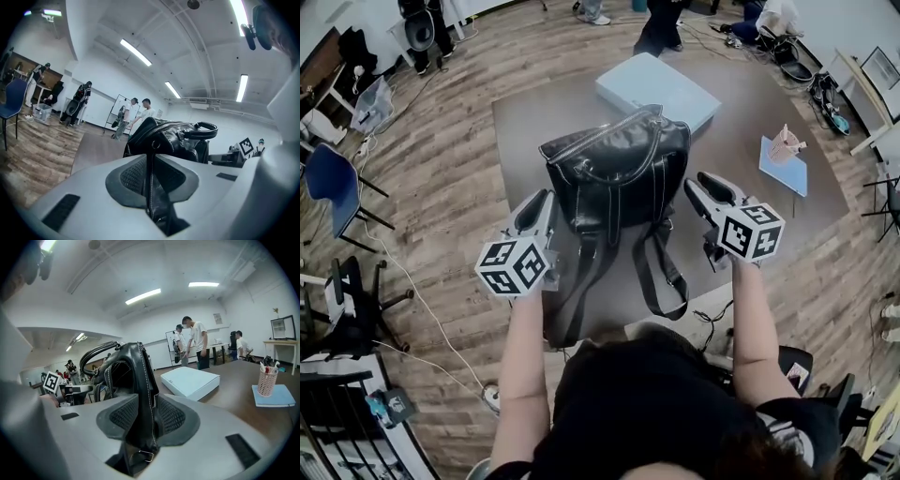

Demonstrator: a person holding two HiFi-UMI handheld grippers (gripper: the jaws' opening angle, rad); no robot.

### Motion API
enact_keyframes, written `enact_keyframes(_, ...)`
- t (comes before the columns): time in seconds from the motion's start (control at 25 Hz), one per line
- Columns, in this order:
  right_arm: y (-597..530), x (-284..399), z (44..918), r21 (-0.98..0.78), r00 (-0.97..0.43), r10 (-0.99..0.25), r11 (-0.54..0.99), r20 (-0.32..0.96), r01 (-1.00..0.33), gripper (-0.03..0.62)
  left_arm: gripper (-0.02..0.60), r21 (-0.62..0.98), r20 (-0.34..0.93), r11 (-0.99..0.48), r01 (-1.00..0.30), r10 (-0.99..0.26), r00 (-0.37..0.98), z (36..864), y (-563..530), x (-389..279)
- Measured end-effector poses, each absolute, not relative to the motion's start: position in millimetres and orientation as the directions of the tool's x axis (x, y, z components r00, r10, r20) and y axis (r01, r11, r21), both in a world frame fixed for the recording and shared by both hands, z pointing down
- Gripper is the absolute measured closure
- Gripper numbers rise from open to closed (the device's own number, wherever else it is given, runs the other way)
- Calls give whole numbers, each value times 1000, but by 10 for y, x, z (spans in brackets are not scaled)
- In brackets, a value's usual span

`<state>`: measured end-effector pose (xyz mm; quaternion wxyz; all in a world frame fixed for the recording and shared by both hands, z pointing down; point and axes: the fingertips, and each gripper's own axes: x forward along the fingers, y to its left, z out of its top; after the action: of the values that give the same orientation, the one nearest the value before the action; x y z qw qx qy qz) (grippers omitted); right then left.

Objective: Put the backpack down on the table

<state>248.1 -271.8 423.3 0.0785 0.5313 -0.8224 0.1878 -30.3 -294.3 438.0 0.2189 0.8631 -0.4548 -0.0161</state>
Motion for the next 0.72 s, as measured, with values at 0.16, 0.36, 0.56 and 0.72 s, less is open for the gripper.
enact_keyframes(0.16,-2607,2456,4222,-246,-397,-862,329,317,-912,495,520,371,168,-497,-785,-795,583,4334,-2820,-334)
enact_keyframes(0.36,-2486,2315,4176,-233,-373,-878,312,300,-921,555,531,319,172,-494,-809,-809,561,4284,-2705,-310)
enact_keyframes(0.56,-2372,2130,4173,-224,-358,-887,300,291,-927,576,538,237,193,-497,-835,-818,542,4260,-2571,-262)
enact_keyframes(0.72,-2293,2033,4239,-219,-350,-886,293,304,-931,577,540,173,207,-496,-851,-827,523,4259,-2483,-217)
